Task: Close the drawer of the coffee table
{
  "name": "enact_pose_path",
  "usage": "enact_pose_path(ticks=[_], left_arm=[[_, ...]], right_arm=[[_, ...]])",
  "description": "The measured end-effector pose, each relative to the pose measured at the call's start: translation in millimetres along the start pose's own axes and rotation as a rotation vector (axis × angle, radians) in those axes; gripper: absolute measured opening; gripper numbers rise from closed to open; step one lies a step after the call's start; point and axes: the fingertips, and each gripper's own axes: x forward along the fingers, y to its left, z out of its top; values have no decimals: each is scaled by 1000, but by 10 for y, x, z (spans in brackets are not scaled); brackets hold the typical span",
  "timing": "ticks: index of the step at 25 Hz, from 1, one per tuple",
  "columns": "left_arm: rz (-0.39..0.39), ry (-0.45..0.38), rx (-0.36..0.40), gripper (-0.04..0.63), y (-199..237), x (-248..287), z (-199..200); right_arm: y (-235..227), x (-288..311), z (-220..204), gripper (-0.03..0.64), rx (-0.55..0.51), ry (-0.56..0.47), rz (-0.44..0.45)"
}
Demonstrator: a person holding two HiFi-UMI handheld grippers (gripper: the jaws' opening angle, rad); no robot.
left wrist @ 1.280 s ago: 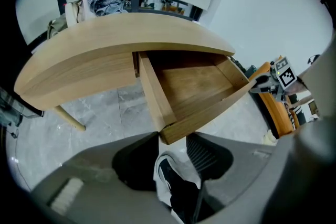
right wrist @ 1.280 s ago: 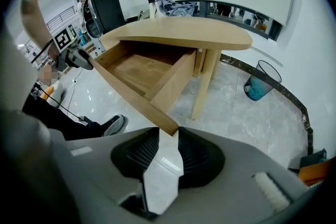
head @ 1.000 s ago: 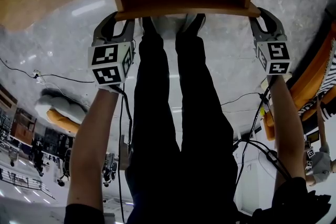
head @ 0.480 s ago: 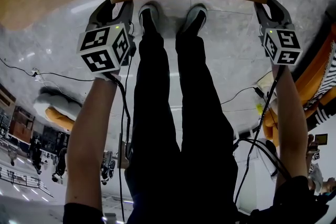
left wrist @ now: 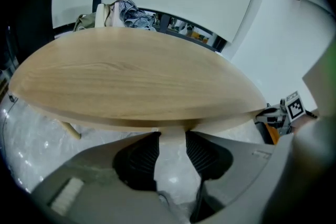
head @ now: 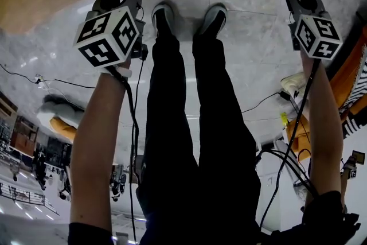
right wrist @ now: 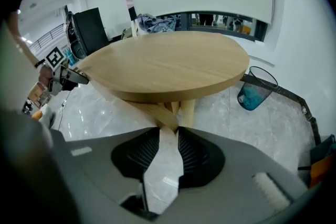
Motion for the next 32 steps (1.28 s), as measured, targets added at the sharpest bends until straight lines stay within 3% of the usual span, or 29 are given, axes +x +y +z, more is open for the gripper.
enact_pose_path(ticks=[8,16,20,27,32], left_arm=[[25,-41,-50,166,7,50,123],[30,-50,-42,161,-14,54,138],[11,-20,-17,155,-12,-24,77],[-65,73,57,155,-455,-805,-296],[-117,10,103,155,-967,-1479,39]], right_arm=[[-71,40,107,109,98,-58,-13],[-112,48,126,110,52,-50,1],[-104,58,152,103,84,-65,8],[276,-689,21,75,96,-74,19],[567,-1501,696,64,145,-233,55]])
